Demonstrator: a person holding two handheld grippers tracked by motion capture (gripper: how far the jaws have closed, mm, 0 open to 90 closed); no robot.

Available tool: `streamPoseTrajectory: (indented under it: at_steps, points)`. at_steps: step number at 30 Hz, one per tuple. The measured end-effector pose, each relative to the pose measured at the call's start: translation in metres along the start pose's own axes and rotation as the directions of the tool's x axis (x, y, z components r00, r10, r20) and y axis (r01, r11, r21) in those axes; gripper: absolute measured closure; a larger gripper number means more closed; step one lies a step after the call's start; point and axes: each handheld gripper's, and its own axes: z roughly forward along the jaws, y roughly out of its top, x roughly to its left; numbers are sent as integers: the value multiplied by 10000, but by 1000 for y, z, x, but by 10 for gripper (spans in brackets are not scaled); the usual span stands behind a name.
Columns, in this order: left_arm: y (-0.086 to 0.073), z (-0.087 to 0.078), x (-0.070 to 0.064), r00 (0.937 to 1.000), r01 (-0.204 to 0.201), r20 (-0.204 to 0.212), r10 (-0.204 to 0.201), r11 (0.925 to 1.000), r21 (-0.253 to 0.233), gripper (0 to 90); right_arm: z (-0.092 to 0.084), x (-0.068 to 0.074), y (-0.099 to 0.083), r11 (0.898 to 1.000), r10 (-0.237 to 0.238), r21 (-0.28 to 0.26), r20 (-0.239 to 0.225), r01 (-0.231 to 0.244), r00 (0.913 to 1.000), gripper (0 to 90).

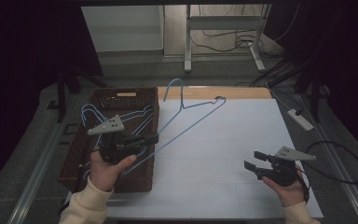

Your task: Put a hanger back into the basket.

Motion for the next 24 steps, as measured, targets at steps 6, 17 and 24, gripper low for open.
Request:
streamPoseTrajectory:
  at_steps: [6,17,24]
  points:
    - [-5,-17,11,9996,223,-177,-227,9995,-218,865,1,0,-1,9999,12,103,41,-12,10000,353]
    - [-16,-62,41,9931,751,-841,-816,9942,-776,865,4,1,-2,9993,-195,330,80,192,9998,351]
    - [-26,-92,63,9791,1231,-1493,-1383,9866,-1071,865,7,2,-2,9990,-187,398,50,185,9998,349]
